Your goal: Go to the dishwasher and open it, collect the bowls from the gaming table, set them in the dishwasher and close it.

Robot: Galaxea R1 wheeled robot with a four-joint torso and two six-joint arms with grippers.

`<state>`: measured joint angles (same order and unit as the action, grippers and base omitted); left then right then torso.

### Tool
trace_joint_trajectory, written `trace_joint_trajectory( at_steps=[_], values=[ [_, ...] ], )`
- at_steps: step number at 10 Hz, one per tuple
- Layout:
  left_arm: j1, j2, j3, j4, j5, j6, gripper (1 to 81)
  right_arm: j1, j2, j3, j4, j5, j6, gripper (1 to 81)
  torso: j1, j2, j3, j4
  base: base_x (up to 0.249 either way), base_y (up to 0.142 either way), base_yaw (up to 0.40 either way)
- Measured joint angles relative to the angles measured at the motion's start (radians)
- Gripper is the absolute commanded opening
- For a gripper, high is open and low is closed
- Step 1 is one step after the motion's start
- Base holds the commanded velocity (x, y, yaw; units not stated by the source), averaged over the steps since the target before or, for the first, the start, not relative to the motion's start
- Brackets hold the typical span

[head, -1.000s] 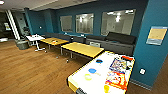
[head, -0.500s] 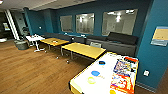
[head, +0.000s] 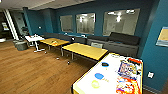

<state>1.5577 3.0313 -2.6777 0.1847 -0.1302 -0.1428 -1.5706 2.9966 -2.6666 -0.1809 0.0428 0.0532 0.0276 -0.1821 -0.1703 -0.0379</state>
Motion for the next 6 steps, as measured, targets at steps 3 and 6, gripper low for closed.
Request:
trace_joint_trajectory(
  at_steps=[3,6],
  values=[
    [0.000,0.000,0.000,0.000,0.000,0.000,81.1,0.000,-0.001,0.000,0.000,0.000,0.000,81.1,0.000,0.000,0.000,0.000,0.140,0.092,0.000],
    [0.000,0.003,0.000,0.000,0.000,0.000,81.1,0.000,0.000,0.000,0.000,0.001,0.000,81.1,0.000,0.000,0.000,0.000,0.140,0.089,0.000]
  ],
)
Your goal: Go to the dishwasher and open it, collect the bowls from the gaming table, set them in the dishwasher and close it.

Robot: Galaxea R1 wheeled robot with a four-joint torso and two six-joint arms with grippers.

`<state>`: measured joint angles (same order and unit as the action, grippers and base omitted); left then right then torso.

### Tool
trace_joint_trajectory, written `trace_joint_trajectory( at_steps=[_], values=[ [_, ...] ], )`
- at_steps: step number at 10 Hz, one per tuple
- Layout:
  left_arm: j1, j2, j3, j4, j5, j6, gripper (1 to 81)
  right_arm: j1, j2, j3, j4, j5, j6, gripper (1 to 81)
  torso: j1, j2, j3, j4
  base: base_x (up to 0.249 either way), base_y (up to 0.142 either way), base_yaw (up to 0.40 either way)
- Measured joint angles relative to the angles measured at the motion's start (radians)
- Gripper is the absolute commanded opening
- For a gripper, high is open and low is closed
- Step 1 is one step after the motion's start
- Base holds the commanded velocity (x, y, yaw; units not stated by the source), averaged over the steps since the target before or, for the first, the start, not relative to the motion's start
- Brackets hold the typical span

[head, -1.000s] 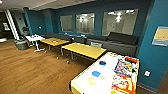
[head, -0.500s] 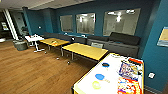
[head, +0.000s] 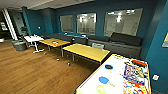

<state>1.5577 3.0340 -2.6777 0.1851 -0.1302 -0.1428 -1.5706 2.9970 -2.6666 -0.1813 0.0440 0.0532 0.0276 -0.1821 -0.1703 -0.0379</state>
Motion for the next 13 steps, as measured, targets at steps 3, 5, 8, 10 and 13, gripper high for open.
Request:
trace_joint_trajectory(
  at_steps=[3,5,8,10,13],
  values=[
    [-0.003,0.000,0.000,0.000,0.000,0.000,81.1,0.002,0.000,0.000,0.000,0.000,0.000,81.1,0.000,0.000,0.000,0.000,0.140,0.074,0.000],
    [-0.001,0.000,0.000,0.000,0.001,0.000,81.1,0.000,-0.002,0.000,0.000,0.000,0.000,81.1,0.000,0.000,0.000,0.000,0.140,0.031,0.000],
    [0.000,-0.003,-0.001,0.000,0.000,0.000,81.1,0.000,0.001,0.000,0.000,0.000,0.000,81.1,0.000,0.000,0.000,0.000,0.121,0.000,0.000],
    [-0.008,-0.003,0.000,0.000,-0.002,0.000,81.1,0.005,0.000,0.000,0.000,0.003,0.000,81.1,0.002,0.000,0.000,0.000,0.000,0.000,0.000],
    [0.006,-0.003,0.000,0.000,0.000,0.000,81.1,-0.003,0.000,0.000,0.000,0.002,0.000,81.1,0.000,0.000,0.000,0.000,0.000,0.000,0.000]
  ],
)
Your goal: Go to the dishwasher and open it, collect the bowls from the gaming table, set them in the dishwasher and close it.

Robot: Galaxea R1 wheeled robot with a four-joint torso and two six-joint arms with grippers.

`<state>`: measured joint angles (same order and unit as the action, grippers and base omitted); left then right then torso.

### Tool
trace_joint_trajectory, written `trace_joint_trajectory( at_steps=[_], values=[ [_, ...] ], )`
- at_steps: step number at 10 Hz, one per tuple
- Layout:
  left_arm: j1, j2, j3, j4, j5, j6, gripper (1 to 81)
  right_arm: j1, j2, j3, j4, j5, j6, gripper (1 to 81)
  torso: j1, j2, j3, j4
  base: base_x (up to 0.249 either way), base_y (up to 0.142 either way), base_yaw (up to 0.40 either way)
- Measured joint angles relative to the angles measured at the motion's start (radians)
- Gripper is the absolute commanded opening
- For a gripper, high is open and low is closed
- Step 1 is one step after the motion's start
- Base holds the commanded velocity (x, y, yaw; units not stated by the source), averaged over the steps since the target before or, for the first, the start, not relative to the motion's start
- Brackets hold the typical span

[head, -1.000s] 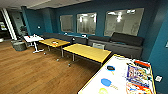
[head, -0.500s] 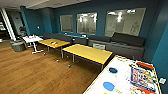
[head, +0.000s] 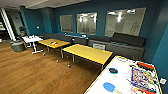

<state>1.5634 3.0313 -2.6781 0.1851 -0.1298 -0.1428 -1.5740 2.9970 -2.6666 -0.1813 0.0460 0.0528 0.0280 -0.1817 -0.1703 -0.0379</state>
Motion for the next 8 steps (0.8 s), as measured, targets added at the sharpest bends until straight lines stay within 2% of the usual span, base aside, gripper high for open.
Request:
trace_joint_trajectory(
  at_steps=[3,8],
  values=[
    [0.000,0.002,0.000,0.000,-0.001,0.000,81.1,-0.002,0.000,0.000,0.000,-0.001,0.000,81.1,0.000,0.000,0.000,0.000,0.000,0.000,-0.219],
    [0.005,0.002,0.002,0.000,0.004,0.000,81.1,0.005,-0.003,0.000,0.000,0.004,0.000,81.1,0.000,0.000,0.000,0.000,0.000,0.000,-0.385]
  ],
)
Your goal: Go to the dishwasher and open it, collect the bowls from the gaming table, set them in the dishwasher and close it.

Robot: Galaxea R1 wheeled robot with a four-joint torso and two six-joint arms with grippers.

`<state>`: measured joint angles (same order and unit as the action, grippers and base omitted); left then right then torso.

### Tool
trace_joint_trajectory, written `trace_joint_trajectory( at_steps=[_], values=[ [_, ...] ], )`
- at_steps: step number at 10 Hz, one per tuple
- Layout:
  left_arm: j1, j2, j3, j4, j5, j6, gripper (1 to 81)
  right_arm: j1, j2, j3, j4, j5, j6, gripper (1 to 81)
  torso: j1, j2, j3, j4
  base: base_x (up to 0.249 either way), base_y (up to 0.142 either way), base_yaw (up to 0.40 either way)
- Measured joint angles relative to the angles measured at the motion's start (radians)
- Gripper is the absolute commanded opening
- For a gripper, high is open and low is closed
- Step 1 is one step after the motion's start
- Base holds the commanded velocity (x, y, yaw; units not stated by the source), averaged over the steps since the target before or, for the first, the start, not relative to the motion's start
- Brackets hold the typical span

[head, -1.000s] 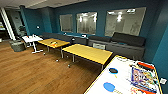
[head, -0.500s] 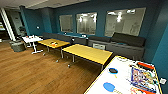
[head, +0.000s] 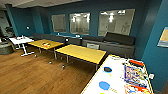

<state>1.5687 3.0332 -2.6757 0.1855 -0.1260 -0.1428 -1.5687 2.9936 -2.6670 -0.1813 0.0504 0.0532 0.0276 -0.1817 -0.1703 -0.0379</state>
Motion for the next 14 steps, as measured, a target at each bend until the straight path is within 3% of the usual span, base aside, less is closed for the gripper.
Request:
trace_joint_trajectory(
  at_steps=[11,13,14],
  values=[
    [-0.010,-0.004,-0.002,0.000,-0.004,0.000,81.1,-0.007,0.003,0.000,0.001,-0.006,-0.001,81.1,-0.001,0.000,0.000,0.000,0.000,0.000,-0.392],
    [-0.011,-0.004,-0.002,0.000,-0.004,0.000,81.1,-0.007,0.003,0.000,0.001,-0.006,0.000,81.1,-0.001,0.000,0.000,0.000,0.000,-0.207,0.000],
    [-0.012,-0.006,-0.002,0.001,0.001,0.000,81.1,-0.010,0.006,0.000,0.003,-0.004,0.003,81.1,-0.001,0.000,0.000,0.000,0.000,0.000,0.000]
  ],
)
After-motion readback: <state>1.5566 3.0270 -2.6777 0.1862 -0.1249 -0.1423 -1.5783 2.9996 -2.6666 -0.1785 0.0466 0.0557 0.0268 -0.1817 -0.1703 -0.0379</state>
